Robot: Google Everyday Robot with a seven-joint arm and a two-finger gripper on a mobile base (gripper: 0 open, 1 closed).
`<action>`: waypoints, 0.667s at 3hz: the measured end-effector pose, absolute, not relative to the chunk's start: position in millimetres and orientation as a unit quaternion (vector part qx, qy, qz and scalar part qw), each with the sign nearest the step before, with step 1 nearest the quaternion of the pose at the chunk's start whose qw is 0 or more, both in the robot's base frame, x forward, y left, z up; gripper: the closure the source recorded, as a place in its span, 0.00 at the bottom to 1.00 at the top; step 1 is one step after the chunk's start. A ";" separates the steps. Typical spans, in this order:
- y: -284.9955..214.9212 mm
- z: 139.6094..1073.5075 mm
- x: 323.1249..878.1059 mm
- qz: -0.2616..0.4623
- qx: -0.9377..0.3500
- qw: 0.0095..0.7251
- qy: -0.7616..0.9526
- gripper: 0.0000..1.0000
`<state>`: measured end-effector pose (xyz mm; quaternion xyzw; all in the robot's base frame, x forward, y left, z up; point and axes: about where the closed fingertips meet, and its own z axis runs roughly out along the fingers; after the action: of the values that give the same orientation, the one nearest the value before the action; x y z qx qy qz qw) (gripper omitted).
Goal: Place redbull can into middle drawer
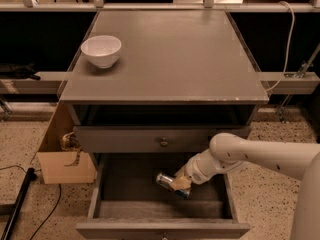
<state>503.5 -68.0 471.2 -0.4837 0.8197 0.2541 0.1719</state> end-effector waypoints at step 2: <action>-82.7 438.5 501.2 0.241 -0.460 0.152 0.841 1.00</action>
Offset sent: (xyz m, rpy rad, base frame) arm -0.0035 -0.0292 -0.0501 -0.0809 0.0673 -0.0848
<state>501.2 -82.7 438.5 -0.4603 0.8409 0.2405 0.1523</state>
